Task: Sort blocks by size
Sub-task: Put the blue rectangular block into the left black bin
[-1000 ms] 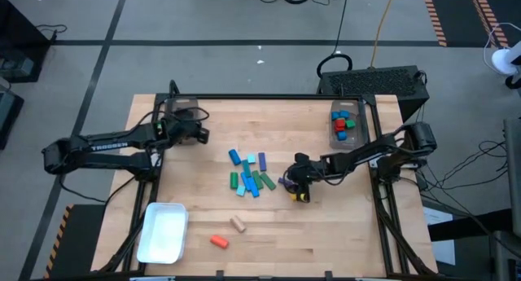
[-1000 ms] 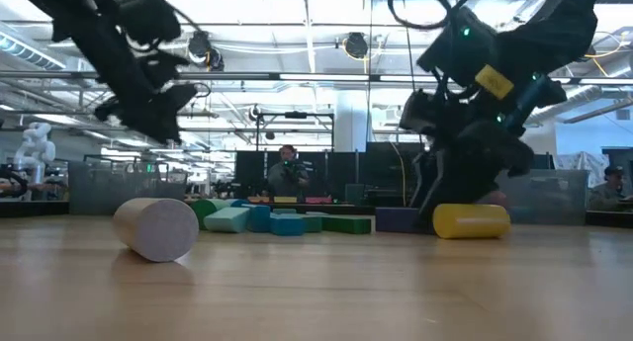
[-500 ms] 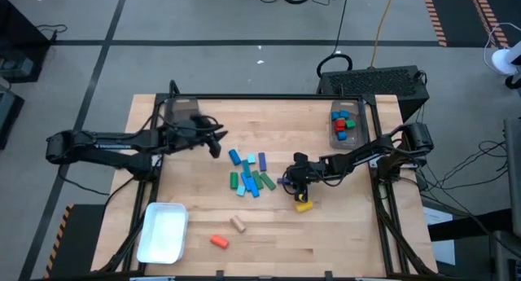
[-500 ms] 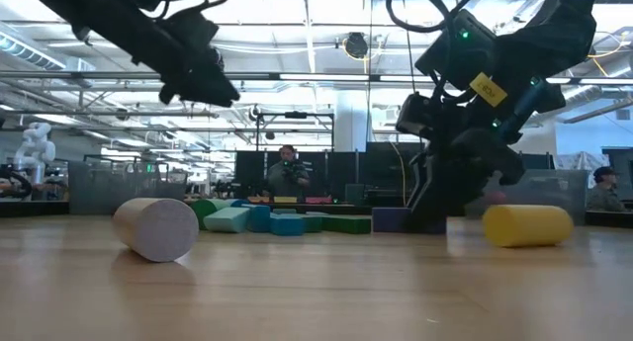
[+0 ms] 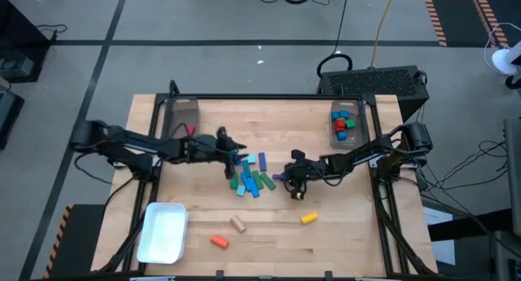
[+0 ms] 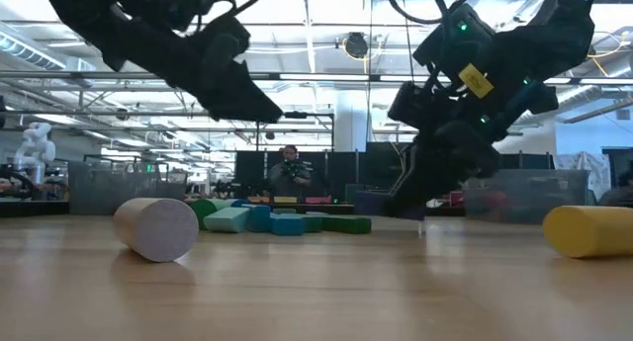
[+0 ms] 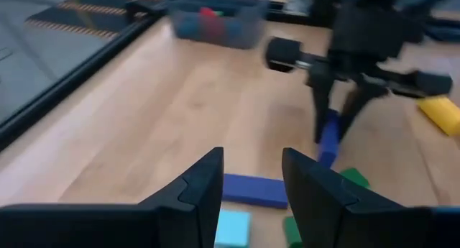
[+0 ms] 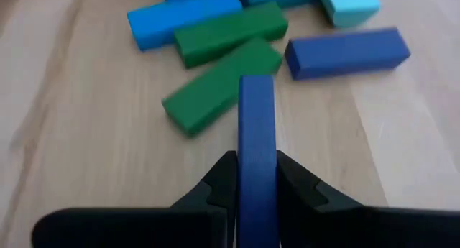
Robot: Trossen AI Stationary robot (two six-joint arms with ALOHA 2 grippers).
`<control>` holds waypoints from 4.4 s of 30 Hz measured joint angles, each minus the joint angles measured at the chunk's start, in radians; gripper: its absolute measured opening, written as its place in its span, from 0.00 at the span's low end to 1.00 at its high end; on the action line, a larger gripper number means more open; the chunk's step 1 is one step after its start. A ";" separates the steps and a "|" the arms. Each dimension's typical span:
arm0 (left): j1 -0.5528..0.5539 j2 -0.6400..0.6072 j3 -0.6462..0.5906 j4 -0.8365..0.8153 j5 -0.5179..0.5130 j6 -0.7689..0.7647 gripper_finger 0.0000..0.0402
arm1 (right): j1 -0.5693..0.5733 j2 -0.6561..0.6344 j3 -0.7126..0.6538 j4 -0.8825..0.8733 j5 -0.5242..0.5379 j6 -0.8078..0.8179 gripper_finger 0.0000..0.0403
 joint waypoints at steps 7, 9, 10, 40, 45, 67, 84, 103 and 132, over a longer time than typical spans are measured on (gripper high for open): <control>-0.058 0.160 0.000 0.162 0.046 0.119 0.36 | 0.001 -0.048 0.000 0.032 0.072 -0.006 0.11; -0.070 0.192 0.000 0.189 0.048 0.133 0.36 | 0.000 -0.071 0.000 0.036 0.075 -0.015 0.11; -0.075 0.207 0.000 0.209 0.048 0.132 0.36 | 0.000 -0.080 0.000 0.044 0.076 -0.022 0.11; -0.104 0.438 0.135 0.393 0.043 0.129 0.70 | 0.016 -0.108 0.000 0.106 0.038 -0.075 0.11; -0.104 0.438 0.135 0.397 0.071 0.129 0.66 | 0.016 -0.108 0.001 0.121 0.039 -0.079 0.11; -0.105 0.513 0.238 0.386 0.153 0.107 0.32 | 0.017 -0.108 0.001 0.121 0.037 -0.075 0.11; -0.105 0.541 0.253 0.377 0.156 0.113 0.16 | 0.035 -0.107 0.000 0.109 0.046 -0.098 0.11; -0.104 0.535 0.252 0.365 0.172 0.104 0.16 | 0.036 -0.107 0.000 0.111 0.047 -0.102 0.23; -0.080 0.239 0.251 -0.117 -0.277 0.033 0.16 | 0.035 -0.104 0.002 -0.005 0.088 -0.048 0.25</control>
